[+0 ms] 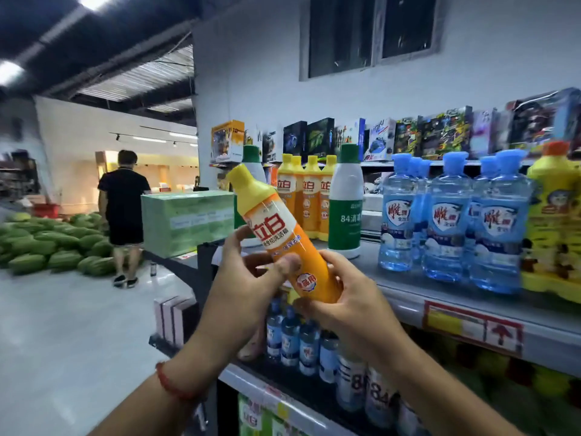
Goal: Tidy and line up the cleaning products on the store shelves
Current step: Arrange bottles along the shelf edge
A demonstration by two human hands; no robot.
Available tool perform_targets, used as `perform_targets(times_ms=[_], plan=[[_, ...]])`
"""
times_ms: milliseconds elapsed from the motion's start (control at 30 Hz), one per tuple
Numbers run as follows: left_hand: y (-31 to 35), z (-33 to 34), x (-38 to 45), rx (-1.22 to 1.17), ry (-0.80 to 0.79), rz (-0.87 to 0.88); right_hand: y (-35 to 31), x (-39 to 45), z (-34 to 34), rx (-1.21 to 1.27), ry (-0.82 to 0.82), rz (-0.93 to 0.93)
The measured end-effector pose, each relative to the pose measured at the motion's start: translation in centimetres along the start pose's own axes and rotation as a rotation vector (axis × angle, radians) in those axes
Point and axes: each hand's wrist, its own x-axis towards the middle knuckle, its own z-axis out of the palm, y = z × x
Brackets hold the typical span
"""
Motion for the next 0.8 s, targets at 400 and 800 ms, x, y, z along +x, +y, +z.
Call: perform_targets(times_ms=[400,800], plan=[[-5.5,1.5,17.1,0.414,-0.109,0.39,4.4,17.0,3.0,-0.576,0.211,0.194],[-11.5,5.7,27.4,0.681,-0.198,0.445,10.7,27.9,4.3,-0.45,0.31,0.548]])
